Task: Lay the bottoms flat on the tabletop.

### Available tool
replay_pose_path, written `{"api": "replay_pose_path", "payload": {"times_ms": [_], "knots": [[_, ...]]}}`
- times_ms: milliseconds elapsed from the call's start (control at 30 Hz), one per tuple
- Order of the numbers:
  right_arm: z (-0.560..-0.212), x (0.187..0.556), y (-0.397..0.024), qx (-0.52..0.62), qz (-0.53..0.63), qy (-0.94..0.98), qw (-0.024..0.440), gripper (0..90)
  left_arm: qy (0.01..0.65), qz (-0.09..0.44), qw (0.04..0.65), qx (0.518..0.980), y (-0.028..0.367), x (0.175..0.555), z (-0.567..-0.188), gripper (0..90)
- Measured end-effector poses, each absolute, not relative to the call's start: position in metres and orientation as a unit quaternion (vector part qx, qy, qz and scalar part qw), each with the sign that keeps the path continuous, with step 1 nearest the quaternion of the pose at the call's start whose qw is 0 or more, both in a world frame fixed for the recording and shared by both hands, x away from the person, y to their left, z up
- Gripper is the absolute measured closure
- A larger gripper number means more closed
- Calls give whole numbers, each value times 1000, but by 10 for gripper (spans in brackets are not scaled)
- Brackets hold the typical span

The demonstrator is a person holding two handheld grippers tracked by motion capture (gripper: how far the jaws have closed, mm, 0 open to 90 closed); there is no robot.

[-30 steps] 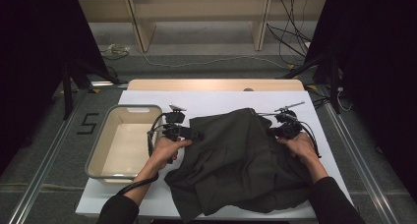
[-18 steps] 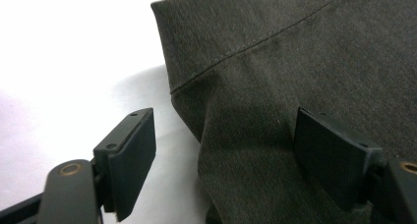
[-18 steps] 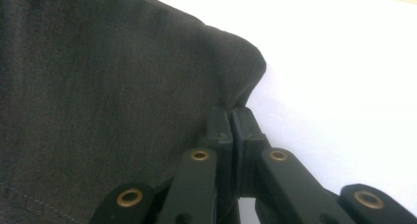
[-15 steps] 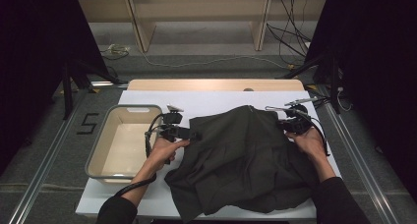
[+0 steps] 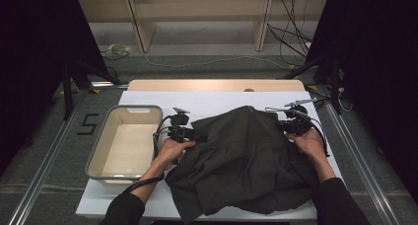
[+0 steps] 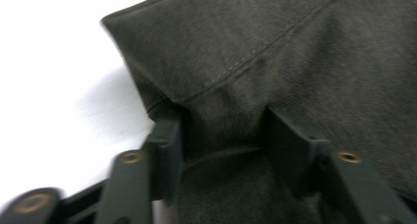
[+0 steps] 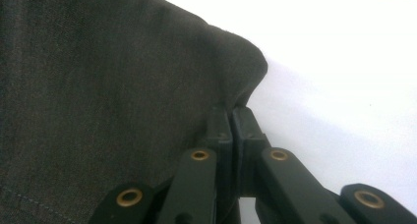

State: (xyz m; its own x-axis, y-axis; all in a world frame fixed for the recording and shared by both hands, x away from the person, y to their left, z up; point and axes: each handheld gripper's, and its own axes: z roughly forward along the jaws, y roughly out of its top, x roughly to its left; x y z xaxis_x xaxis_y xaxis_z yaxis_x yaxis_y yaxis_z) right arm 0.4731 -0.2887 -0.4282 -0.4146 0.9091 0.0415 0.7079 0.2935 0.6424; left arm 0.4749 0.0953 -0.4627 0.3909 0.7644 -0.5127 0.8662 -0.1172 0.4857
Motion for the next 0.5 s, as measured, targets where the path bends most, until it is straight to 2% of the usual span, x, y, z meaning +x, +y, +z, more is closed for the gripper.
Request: {"api": "replay_pose_path", "payload": {"times_ms": [133,167,333,500], "knots": [[-426,473,-290,512,304,785,171,886,526,-47,384,757,93,473,-457,801],[-425,472,-291,512,308,783,174,886,522,-40,384,761,94,472,-455,838],[-412,469,-297,512,329,770,191,887,493,0,384,781,98,468,-438,870],[-391,462,-307,513,359,750,215,888,486,41,404,774,110,464,-409,877]]}}
